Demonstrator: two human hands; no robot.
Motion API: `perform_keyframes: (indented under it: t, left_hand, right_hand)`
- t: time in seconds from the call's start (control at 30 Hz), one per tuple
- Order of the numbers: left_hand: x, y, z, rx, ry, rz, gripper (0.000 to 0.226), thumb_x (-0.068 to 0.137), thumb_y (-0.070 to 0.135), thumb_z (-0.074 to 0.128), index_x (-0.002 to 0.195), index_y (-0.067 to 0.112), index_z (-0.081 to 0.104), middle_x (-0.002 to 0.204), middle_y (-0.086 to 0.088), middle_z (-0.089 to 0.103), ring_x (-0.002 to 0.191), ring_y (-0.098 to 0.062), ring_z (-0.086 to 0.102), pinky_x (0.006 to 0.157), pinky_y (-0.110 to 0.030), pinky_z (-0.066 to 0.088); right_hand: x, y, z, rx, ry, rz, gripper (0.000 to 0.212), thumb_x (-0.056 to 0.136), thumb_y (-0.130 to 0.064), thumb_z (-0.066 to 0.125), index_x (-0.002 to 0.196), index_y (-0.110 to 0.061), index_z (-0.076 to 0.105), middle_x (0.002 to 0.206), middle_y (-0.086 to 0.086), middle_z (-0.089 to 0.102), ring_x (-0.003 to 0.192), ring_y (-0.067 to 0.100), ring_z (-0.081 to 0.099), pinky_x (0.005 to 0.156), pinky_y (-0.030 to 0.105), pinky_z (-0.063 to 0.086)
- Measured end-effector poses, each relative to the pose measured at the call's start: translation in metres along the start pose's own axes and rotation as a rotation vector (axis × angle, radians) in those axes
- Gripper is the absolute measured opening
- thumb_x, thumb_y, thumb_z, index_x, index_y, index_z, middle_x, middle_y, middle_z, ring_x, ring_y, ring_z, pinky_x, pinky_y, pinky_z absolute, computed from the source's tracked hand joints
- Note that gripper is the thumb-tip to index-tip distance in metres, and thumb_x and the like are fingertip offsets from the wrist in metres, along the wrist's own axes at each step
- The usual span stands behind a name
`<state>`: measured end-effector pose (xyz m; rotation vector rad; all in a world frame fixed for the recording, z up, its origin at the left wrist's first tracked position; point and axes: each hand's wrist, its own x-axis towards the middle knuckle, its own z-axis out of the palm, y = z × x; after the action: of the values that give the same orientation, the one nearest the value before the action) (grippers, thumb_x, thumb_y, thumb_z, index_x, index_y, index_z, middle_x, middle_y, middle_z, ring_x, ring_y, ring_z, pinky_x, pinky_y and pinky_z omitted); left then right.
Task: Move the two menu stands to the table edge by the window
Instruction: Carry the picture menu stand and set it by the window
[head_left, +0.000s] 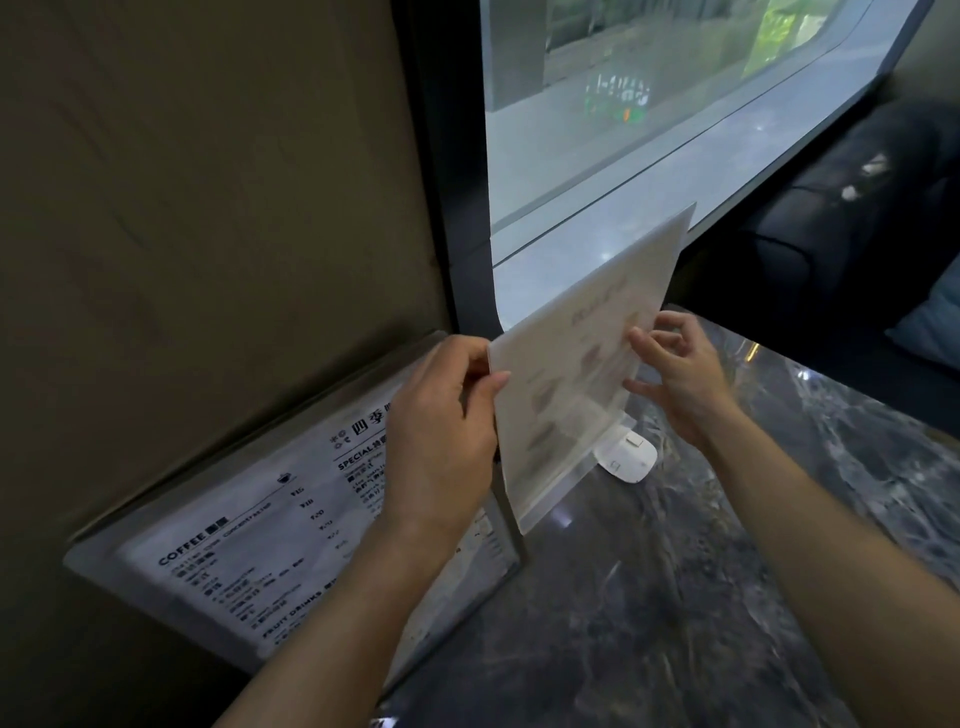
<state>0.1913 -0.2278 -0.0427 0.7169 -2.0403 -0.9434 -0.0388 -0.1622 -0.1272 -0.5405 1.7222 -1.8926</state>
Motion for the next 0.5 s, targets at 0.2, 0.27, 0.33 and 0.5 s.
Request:
perform_keyframes:
  t: [0.2,0.27,0.33,0.5]
  left_hand:
    - [0.004,-0.008,-0.005,0.006,0.049,-0.008,0.008,0.085,0.010,0.059,0.090,0.016,0.056,0.092,-0.006,0.064,0.086,-0.020,0.063,0.071,-0.049,0.058]
    - [0.004,-0.008,-0.004,0.010,0.046,-0.001,0.007,0.085,0.010,0.059,0.090,0.015,0.057,0.092,-0.006,0.065,0.086,-0.020,0.063,0.071,-0.049,0.058]
    - [0.005,-0.007,-0.004,0.014,0.048,0.001,0.008,0.085,0.010,0.058,0.091,0.015,0.056,0.092,-0.006,0.065,0.087,-0.020,0.063,0.072,-0.048,0.058]
    - [0.007,-0.008,-0.003,0.026,0.068,-0.009,0.012,0.086,0.011,0.057,0.097,0.015,0.055,0.095,-0.002,0.062,0.090,-0.018,0.062,0.075,-0.046,0.058]
  right_hand:
    - [0.007,0.004,0.011,-0.014,-0.003,-0.010,0.019,0.077,-0.029,0.068,0.089,-0.028,0.054,0.087,-0.001,0.060,0.087,0.018,0.063,0.076,0.053,0.053]
    - [0.010,0.007,0.013,-0.010,-0.005,0.000,0.020,0.076,-0.031,0.069,0.090,-0.028,0.055,0.089,-0.001,0.061,0.088,0.017,0.063,0.075,0.053,0.053]
    - [0.012,0.009,0.014,-0.006,-0.011,0.013,0.021,0.077,-0.033,0.068,0.092,-0.028,0.054,0.093,0.000,0.060,0.092,0.018,0.062,0.076,0.053,0.053]
    - [0.014,0.011,0.013,-0.075,-0.021,0.027,0.024,0.078,-0.036,0.066,0.097,-0.030,0.052,0.100,0.002,0.058,0.094,0.017,0.060,0.074,0.049,0.054]
